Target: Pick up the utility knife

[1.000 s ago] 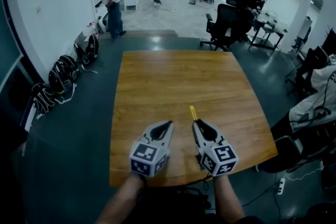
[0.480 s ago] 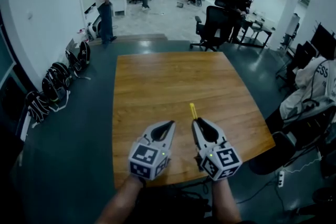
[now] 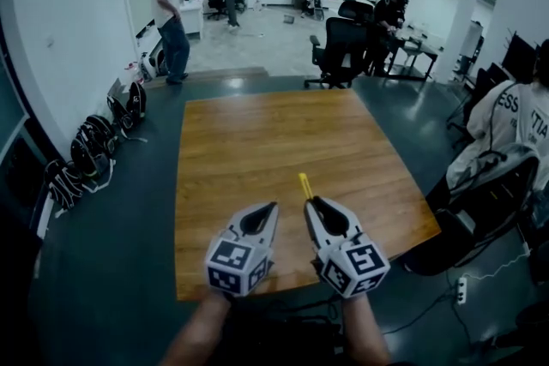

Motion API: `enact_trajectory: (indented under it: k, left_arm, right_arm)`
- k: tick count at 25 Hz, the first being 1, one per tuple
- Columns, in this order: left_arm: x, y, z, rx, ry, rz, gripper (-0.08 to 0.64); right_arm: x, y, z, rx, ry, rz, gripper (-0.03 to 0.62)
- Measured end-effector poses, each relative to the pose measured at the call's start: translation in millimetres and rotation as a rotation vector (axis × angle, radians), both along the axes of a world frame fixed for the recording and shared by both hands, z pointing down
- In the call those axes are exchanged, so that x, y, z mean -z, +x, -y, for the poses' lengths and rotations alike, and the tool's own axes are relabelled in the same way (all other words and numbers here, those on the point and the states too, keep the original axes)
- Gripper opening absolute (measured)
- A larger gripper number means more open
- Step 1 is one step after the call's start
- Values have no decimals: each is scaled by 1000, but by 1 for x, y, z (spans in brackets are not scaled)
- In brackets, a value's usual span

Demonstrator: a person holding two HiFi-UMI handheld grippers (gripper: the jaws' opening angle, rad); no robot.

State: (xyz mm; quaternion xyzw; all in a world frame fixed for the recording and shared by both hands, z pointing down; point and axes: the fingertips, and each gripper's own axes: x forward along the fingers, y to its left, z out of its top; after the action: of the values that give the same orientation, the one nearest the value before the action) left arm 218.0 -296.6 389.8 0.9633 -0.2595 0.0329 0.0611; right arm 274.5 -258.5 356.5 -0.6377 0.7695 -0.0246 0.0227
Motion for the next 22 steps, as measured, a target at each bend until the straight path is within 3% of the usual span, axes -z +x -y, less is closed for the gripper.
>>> enact_trajectory:
  k: [6,11,22]
  left_arm:
    - [-2,10,-39,0,12,8,6]
    - [-5,19,-39,9,27,14,6]
    - [-20,8,-76,10,48,22,6]
  right_arm:
    - [-9,11,-39,5,-4,12,72]
    - [-14,20,-38,12,9,23,72]
    - [-25,10,-74,14,37,26,72]
